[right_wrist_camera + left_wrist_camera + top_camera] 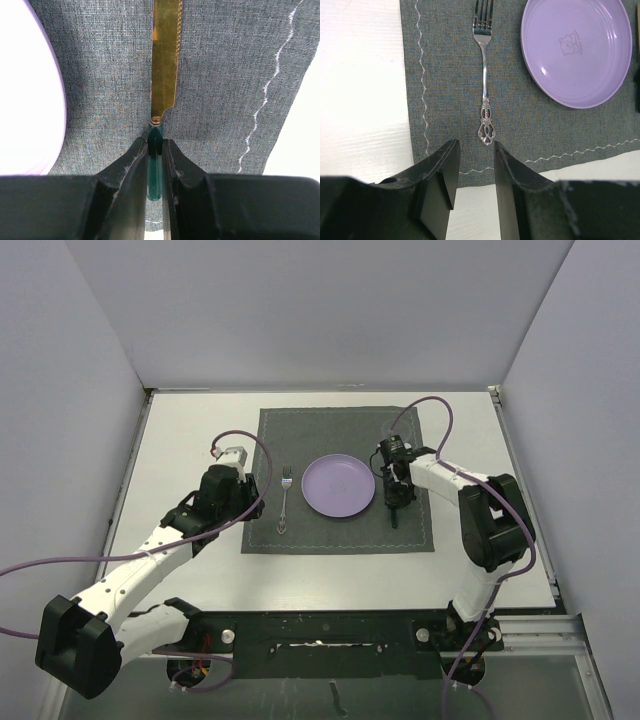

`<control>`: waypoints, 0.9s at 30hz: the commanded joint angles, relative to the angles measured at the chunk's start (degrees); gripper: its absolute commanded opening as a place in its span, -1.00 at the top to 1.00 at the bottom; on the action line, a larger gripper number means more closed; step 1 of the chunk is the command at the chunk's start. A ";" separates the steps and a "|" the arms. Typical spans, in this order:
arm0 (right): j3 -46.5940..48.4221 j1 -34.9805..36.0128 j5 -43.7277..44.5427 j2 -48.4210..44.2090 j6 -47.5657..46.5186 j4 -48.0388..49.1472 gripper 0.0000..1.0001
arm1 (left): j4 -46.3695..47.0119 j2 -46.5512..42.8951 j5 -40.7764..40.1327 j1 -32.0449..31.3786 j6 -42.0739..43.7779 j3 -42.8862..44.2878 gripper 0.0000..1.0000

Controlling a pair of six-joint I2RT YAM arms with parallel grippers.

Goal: Set the dinner table for one person
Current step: Adjust the knife on the napkin.

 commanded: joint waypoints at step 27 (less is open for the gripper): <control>0.54 0.20 0.12 -1.14 -0.90 2.37 0.68 | 1.93 0.03 0.07 0.04 -0.90 -0.60 0.37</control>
